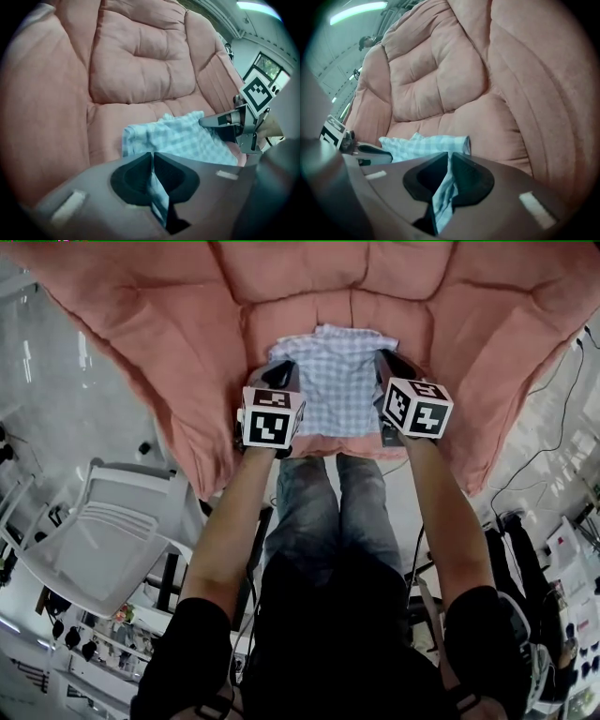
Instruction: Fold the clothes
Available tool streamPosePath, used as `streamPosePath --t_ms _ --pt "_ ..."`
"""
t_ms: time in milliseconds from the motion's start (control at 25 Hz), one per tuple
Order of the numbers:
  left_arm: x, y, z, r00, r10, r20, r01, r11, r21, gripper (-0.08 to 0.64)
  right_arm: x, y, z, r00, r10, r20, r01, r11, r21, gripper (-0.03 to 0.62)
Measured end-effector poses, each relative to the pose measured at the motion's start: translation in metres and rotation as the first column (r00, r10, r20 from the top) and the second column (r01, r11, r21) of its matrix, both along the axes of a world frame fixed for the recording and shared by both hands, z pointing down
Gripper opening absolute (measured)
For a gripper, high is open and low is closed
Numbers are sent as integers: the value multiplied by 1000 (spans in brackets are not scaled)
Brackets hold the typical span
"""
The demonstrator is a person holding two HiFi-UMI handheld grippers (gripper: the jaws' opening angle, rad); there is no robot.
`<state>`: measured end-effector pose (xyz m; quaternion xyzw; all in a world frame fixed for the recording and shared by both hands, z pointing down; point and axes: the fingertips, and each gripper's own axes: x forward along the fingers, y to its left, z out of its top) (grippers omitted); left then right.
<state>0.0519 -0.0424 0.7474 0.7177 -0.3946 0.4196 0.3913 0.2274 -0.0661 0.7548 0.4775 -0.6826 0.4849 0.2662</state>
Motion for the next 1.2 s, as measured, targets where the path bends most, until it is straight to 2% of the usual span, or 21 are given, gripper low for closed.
streamPosePath --t_ms 200,400,560,720,840,960,1200 --pt "-1 1 5 999 36 41 -36 999 16 38 -2 1 5 999 -40 -30 40 999 2 35" --pt "7 3 -16 999 33 -1 -33 998 46 48 0 2 -23 998 13 66 -17 998 58 40" --pt "18 14 -56 999 17 -44 -13 996 90 29 1 8 -74 989 50 137 -64 992 105 38" --pt "30 7 -129 997 -2 -73 16 981 194 9 0 8 -151 989 -33 145 2 979 206 23" --pt "41 4 -193 994 -13 -110 41 964 261 9 2 13 -216 985 -110 132 68 954 290 14" --pt "45 6 -260 990 -23 -143 71 939 337 9 9 20 -281 981 -141 130 84 926 369 5" --pt "32 20 -385 979 -44 -200 139 862 488 8 44 41 -390 982 -147 115 75 875 478 5"
